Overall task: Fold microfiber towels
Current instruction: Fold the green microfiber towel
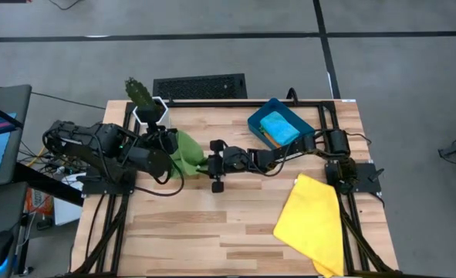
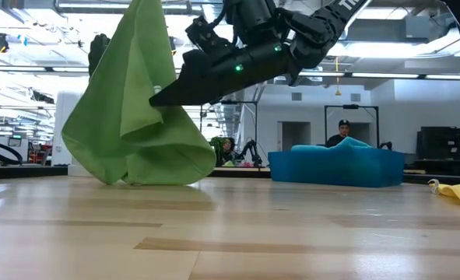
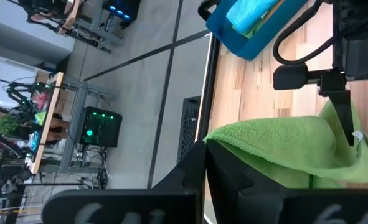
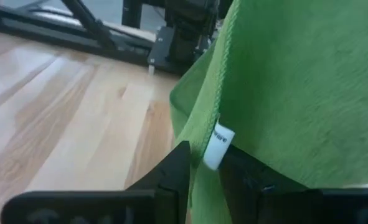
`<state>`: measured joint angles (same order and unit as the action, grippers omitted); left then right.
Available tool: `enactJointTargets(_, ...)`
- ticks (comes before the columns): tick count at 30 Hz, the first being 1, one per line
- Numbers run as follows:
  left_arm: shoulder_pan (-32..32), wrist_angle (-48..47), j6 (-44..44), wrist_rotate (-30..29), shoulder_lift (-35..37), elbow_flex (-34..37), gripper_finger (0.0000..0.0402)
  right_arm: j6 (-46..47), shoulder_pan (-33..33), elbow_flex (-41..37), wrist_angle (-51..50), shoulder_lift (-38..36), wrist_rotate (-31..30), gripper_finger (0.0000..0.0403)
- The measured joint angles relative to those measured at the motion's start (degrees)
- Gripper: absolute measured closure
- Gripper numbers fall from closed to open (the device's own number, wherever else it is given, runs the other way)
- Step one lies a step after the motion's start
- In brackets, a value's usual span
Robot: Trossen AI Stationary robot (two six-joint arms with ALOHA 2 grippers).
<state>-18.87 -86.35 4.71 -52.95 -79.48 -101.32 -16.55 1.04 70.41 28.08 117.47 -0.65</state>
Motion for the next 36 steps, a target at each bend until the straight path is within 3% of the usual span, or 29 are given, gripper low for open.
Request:
enactJointTargets(3, 0.0, 0.1, 0.0, 0.0, 0.0, 0.0, 0.0401, 0.0, 0.0, 0.0, 0.8, 0.0, 0.1, 0.0311)
enactJointTargets(8, 0.0, 0.1, 0.0, -0.3, 0.0, 0.0, 0.0401, 0.0, 0.0, 0.0, 0.5, 0.0, 2.0, 0.0387)
enactJointTargets(15, 0.1, 0.1, 0.5, -2.3, 0.0, 0.0, 0.0401, 2.0, 1.5, -0.2, -5.8, -3.8, 1.2, 0.0396)
enactJointTargets(20, 2.0, 0.0, 2.7, -2.6, 0.0, 0.0, 0.0401, -0.7, 4.2, 0.0, -20.8, -15.9, -11.0, 0.0398)
enactJointTargets(23, 4.5, 0.1, 4.3, 0.3, 0.0, 0.0, 0.0401, -3.5, 4.6, 0.0, -29.3, -23.2, -17.8, 0.0399)
enactJointTargets(27, 9.2, 0.4, 3.3, 1.9, 0.0, 0.0, 0.0401, -5.6, 1.5, 0.1, -36.2, -30.8, -22.0, 0.0401)
enactJointTargets(30, 13.1, 4.1, -2.4, 1.1, 0.0, 0.0, 0.0401, -6.9, -3.0, 0.0, -37.9, -33.7, -22.1, 0.0401)
enactJointTargets(36, 22.9, 20.0, -25.1, 1.4, 0.0, 0.0, 0.0401, -14.2, -13.0, 0.0, -29.7, -36.9, -25.8, 0.0401)
